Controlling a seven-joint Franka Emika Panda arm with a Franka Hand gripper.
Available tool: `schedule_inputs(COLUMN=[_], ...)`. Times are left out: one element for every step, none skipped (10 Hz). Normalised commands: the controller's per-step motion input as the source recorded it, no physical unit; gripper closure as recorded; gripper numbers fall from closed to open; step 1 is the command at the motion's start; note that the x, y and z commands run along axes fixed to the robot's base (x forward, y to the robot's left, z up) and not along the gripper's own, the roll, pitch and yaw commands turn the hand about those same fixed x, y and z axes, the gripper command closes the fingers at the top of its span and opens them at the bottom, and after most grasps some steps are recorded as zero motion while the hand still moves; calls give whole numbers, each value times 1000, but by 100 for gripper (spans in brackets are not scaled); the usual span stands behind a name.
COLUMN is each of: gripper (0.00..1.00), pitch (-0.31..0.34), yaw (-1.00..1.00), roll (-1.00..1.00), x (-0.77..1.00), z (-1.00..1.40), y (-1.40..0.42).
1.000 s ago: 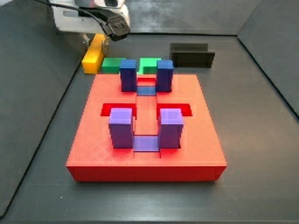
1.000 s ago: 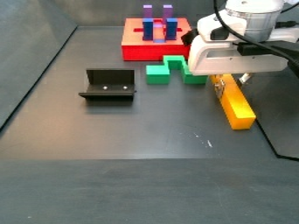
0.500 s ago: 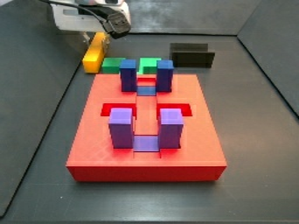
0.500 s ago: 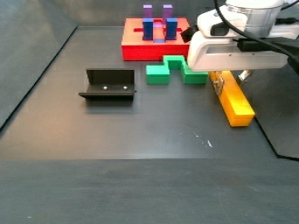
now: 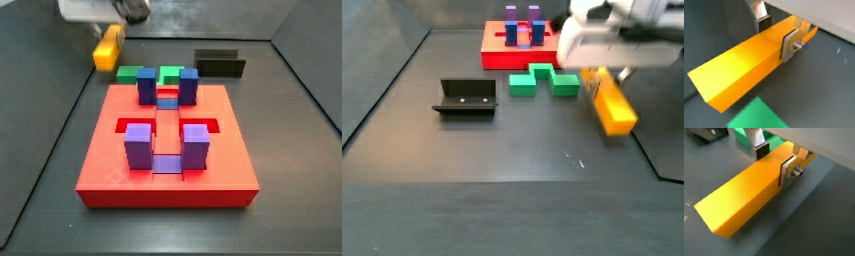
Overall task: Pick up the yellow object. Move up. Move to above the board. Insert the yellow object.
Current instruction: Move up, then move to above the board.
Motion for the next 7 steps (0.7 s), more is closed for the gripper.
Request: schedule_inputs(gripper=[100, 100, 100, 100, 100, 100, 100], pitch=[55, 0, -4, 31, 17, 26, 55], yaw=[12, 0, -6, -3, 2, 0, 0], roll=[102, 0, -8, 21, 43, 28, 11], x=[-2, 0, -1, -51, -52, -8, 16], z=[369, 1400, 1400, 1400, 1400, 1400, 1400], y=[35, 0, -2, 5, -1, 4, 10])
